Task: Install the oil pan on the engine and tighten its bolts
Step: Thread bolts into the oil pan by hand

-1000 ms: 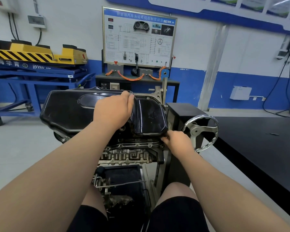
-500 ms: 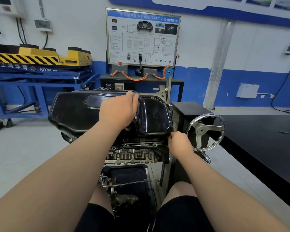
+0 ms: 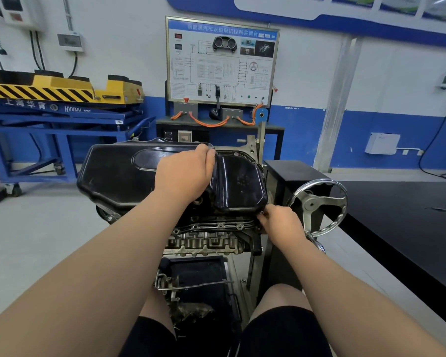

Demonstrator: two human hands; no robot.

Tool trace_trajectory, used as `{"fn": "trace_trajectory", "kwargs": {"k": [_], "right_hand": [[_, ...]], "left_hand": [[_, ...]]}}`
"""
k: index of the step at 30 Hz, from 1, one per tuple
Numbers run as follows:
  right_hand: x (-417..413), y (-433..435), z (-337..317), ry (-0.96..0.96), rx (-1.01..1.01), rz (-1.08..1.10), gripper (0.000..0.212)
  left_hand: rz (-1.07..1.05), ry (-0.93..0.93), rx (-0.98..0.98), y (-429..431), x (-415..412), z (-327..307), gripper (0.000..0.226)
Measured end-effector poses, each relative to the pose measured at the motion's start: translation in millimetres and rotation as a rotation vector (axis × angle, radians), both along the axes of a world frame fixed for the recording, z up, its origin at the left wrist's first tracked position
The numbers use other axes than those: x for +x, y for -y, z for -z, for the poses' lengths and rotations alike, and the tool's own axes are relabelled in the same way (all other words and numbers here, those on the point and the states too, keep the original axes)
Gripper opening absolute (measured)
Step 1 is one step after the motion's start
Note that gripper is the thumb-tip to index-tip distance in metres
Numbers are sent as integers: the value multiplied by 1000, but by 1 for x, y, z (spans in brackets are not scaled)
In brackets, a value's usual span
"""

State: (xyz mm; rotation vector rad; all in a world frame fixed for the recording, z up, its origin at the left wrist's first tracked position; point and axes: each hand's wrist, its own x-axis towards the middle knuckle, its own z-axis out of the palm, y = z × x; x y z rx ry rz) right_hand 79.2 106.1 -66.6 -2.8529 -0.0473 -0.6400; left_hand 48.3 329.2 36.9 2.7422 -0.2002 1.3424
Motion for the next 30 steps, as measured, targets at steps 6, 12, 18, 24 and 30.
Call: {"fn": "trace_trajectory", "kwargs": {"k": [6, 12, 18, 24, 30], "right_hand": [[-6, -12, 9, 17, 236, 50, 20], [-8, -14, 9, 16, 194, 90, 24], [-7, -9, 1, -11, 133, 136, 29], [-5, -6, -3, -50, 181, 141, 26], [-5, -5, 3, 7, 388, 48, 22]], "left_hand": [[22, 16, -9, 0, 0, 1, 37], [16, 29, -14, 0, 0, 2, 37], [10, 28, -8, 0, -1, 1, 38], [3, 18, -7, 2, -4, 1, 37], [96, 19, 28, -1, -4, 0, 41]]}}
